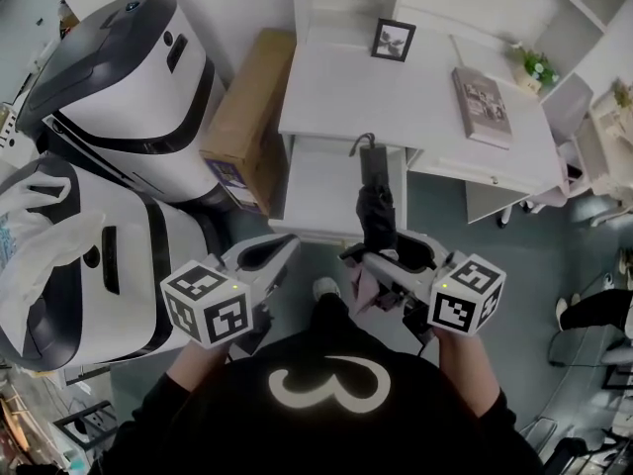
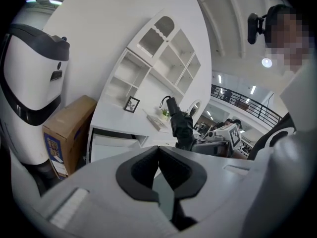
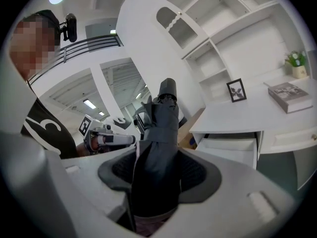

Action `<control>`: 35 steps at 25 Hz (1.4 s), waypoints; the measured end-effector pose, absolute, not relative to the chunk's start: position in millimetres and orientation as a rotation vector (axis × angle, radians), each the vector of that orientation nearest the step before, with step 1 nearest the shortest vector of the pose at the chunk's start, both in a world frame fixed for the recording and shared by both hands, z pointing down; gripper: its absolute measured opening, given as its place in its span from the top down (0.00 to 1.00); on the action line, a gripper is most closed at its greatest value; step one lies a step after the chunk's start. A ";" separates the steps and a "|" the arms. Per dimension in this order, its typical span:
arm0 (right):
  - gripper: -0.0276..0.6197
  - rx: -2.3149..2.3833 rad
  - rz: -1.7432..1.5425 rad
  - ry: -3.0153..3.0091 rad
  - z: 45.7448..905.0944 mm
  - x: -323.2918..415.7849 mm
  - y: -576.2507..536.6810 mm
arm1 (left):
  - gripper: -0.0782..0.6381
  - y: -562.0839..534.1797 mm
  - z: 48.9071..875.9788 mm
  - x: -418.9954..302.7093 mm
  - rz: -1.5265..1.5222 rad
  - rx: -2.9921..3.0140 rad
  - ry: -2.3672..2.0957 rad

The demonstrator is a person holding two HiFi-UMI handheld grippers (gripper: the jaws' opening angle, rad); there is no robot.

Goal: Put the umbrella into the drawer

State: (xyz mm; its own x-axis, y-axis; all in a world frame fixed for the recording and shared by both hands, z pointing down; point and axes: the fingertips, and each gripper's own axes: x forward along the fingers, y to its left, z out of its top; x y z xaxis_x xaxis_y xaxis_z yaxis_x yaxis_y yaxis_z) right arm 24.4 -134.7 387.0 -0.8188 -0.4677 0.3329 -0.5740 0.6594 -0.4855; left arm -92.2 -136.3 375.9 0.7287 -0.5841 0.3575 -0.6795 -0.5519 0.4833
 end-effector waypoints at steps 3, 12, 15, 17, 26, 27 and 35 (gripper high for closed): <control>0.60 0.820 0.891 -2.671 397.4 24.7 -154.3 | 0.88 -154.8 379.9 -93.5 0.214 2.304 -0.968; 0.60 0.755 0.822 -2.587 427.2 30.6 -215.7 | 0.88 -206.2 388.7 -92.4 0.249 2.272 -0.993; 0.60 0.725 0.781 -2.552 438.9 27.6 -235.5 | 0.88 -220.5 392.8 -95.4 0.250 2.257 -1.004; 0.60 0.693 0.772 -2.533 447.6 24.4 -246.9 | 0.88 -229.9 395.4 -99.1 0.249 2.247 -1.014; 0.60 0.526 0.673 -2.404 490.6 9.2 -276.3 | 0.88 -264.5 409.2 -119.1 0.232 2.193 -1.071; 0.60 0.509 0.662 -2.386 495.8 8.0 -278.9 | 0.88 -267.0 411.0 -120.1 0.232 2.187 -1.073; 0.60 0.385 0.581 -2.240 546.6 2.2 -292.5 | 0.88 -281.8 426.6 -131.4 0.228 2.131 -1.102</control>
State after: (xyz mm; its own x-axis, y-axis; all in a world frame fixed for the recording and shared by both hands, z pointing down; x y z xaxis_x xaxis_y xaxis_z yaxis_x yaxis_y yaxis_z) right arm 2.2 -292.5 546.6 -0.6542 -0.0893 0.7510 -0.4431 0.8500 -0.2848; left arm -131.4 -281.8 426.6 0.6199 -0.6417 0.4517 -0.7683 -0.3794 0.5155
